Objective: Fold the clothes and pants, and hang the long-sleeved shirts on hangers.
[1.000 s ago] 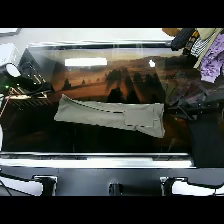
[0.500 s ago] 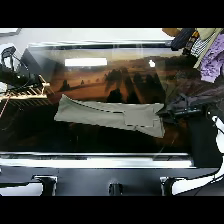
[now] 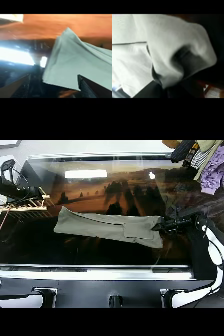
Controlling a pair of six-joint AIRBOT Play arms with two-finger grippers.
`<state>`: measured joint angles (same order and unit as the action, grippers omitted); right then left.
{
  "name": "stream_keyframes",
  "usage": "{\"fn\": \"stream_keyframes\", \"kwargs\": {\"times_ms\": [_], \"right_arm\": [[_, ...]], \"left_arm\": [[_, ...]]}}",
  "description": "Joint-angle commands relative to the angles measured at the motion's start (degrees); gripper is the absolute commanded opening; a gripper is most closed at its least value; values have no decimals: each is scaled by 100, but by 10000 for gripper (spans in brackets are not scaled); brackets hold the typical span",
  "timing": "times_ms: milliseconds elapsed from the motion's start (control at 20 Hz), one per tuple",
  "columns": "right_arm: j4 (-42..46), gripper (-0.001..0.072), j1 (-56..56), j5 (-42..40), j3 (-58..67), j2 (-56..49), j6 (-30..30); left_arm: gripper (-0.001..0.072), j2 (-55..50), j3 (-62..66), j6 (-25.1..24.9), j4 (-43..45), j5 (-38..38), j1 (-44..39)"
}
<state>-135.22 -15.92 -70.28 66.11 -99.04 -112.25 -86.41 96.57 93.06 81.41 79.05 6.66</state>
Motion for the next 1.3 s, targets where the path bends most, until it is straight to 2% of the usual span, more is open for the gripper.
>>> {"fn": "stream_keyframes", "kwargs": {"times_ms": [0,50,100,150,250,400,650,750,850,1250], "right_arm": [[2,23,42,-101,214,393,520],[68,23,42,-249,378,535,682],[151,23,42,-444,579,680,894],[210,23,42,-651,782,802,1040],[286,24,42,-1047,1193,1032,1340],[404,24,42,-1316,1668,1366,1722],[503,24,42,-1751,2249,1720,2068],[503,24,42,-1818,2470,1810,2155],[498,24,42,-1851,2706,1845,2236],[494,24,44,-1982,3156,1845,2312]], "left_arm": [[414,-68,-402,0,-973,-319,-20],[188,-103,-673,2,-1349,-575,-83],[140,-140,-962,0,-1703,-857,-188],[129,-195,-1255,0,-2065,-1147,-352],[13,-389,-1770,-2,-2632,-1777,-885],[13,-957,-1982,2,-3235,-2680,-1961],[12,-1902,-1840,2,-5075,-4068,-3346],[12,-2291,-1473,2,-5554,-4164,-3751],[11,-2688,-922,83,-5643,-4151,-4061],[11,-3893,756,1064,-5641,-4030,-4610]]}}
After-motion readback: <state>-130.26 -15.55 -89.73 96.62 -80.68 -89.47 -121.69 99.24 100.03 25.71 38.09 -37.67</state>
